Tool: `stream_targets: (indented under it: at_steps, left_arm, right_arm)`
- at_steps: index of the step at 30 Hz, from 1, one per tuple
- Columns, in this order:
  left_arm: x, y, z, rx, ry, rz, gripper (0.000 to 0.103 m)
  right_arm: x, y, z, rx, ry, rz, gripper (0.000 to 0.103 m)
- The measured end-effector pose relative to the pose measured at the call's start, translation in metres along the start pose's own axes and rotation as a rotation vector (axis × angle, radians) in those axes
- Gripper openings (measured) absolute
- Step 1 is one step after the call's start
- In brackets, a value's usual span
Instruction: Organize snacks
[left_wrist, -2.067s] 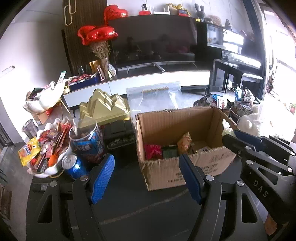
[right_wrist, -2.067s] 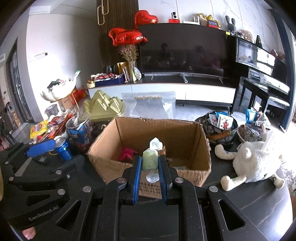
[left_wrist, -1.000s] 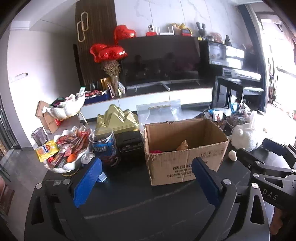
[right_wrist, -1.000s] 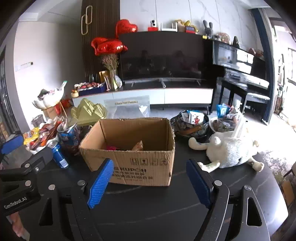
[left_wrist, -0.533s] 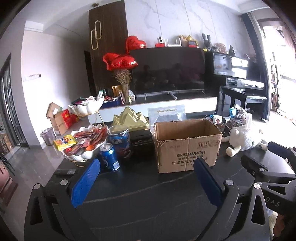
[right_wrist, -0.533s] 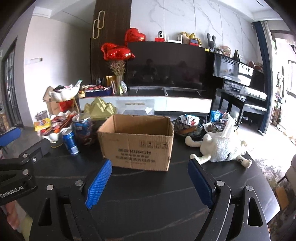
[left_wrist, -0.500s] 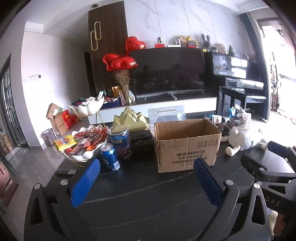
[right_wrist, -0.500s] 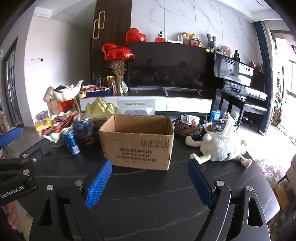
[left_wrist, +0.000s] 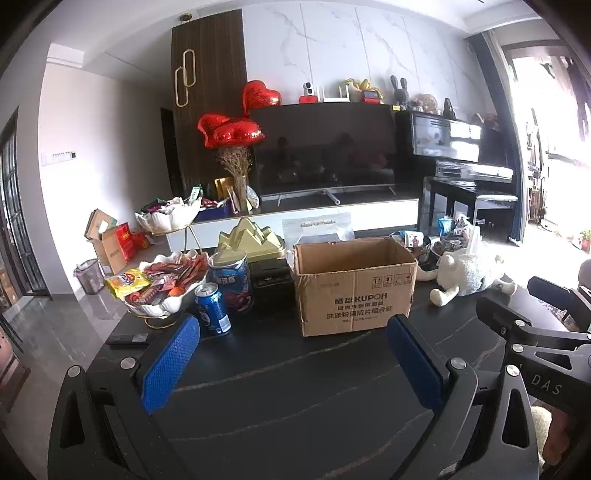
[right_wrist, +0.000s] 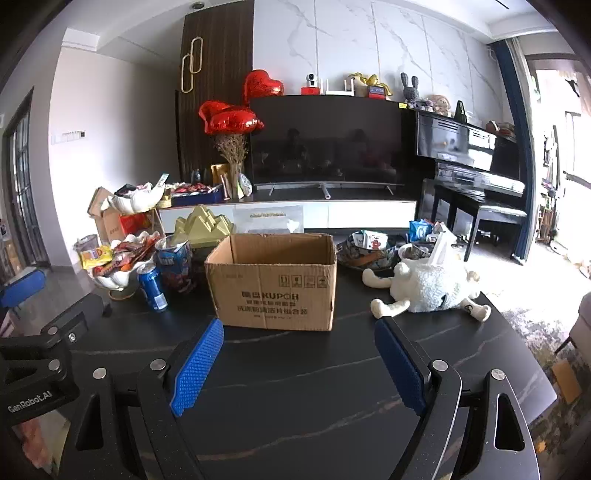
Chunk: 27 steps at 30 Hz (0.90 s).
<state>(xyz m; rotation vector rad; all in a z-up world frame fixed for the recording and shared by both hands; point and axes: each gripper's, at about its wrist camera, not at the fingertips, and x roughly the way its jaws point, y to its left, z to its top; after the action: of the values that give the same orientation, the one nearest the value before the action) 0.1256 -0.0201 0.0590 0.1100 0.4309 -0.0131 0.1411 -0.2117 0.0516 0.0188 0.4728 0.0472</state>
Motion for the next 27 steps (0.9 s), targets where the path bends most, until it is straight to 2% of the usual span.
stream_targets:
  at_steps: [20, 27]
  left_arm:
    - [-0.0053, -0.0016, -0.0008, 0.013, -0.012, 0.004, 0.103]
    - [-0.009, -0.0059, -0.0016, 0.016, -0.01, -0.018, 0.103]
  right_arm:
    - [-0.0085, 0.0029, -0.0016, -0.008, -0.02, -0.005, 0.085]
    - [-0.0079, 0.0015, -0.0044, -0.003, -0.011, 0.002, 0.085]
